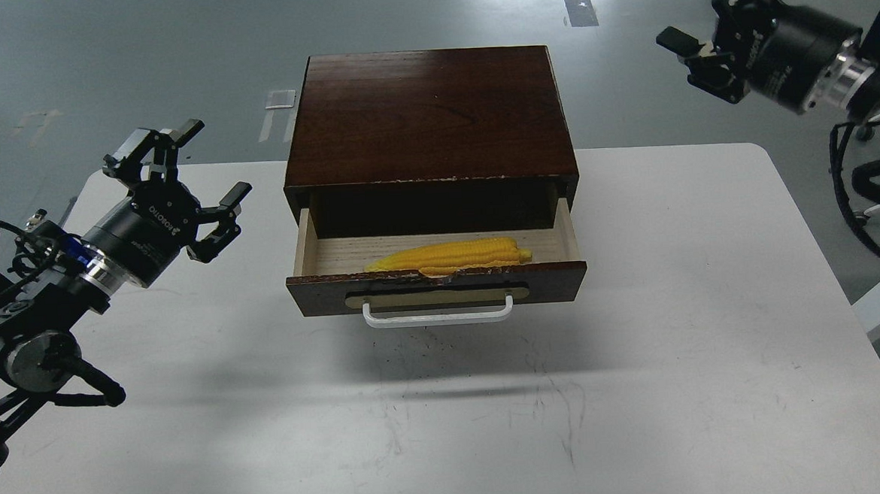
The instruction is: Put corn in drawer with both arms
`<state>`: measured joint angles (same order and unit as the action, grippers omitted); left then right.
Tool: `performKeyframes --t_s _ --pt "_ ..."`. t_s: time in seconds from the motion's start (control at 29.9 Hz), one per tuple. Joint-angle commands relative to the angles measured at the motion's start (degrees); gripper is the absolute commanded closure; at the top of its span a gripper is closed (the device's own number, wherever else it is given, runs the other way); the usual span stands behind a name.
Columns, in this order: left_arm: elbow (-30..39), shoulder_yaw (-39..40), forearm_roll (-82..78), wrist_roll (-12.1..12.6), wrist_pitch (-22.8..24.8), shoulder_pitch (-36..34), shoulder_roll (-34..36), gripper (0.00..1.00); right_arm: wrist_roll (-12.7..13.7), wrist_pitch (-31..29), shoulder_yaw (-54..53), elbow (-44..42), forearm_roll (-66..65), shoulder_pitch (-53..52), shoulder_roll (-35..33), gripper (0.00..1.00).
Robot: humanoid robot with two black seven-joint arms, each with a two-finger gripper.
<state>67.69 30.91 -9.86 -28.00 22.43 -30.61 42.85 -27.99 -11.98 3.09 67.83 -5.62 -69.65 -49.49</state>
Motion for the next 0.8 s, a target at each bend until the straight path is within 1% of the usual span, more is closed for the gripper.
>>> performKeyframes --t_s 0.0,0.07,0.1,0.17,0.23,0.3,0.5,0.53,0.77 --pt "0.0 0.2 0.0 0.0 0.1 0.1 -0.4 0.01 0.0 0.9 -10.5 -0.2 1.8 13.2 0.8 0.04" --pt "0.0 0.2 0.0 0.0 0.1 0.2 -0.6 0.01 0.0 0.9 -16.2 -0.2 1.8 20.4 4.1 0.04" --pt "0.0 0.2 0.0 0.0 0.1 0.2 -0.6 0.01 0.0 0.9 -16.3 -0.2 1.8 20.4 4.1 0.04" --pt "-0.1 0.3 0.0 0.0 0.1 0.2 -0.7 0.01 0.0 1.0 -19.3 -0.9 2.0 24.5 6.5 0.04" --pt "-0.1 0.3 0.0 0.0 0.1 0.4 -0.7 0.01 0.0 1.0 -21.7 -3.4 2.6 28.0 9.2 0.02" --pt "-0.1 0.4 0.0 0.0 0.2 0.6 -0.7 0.01 0.0 1.0 -22.9 -5.1 2.6 29.1 11.2 0.02" --pt "-0.1 0.9 0.0 0.0 0.2 0.7 -1.3 0.01 0.0 0.9 -23.7 -5.7 2.5 29.7 12.8 0.02" --pt "-0.1 0.9 0.0 0.0 0.2 0.7 -1.3 0.01 0.0 0.8 -23.7 -5.6 2.5 29.7 12.9 0.0" --pt "-0.1 2.4 0.0 0.0 0.0 1.3 -2.5 0.01 0.0 0.6 -23.7 -5.4 2.5 29.7 12.8 0.0"
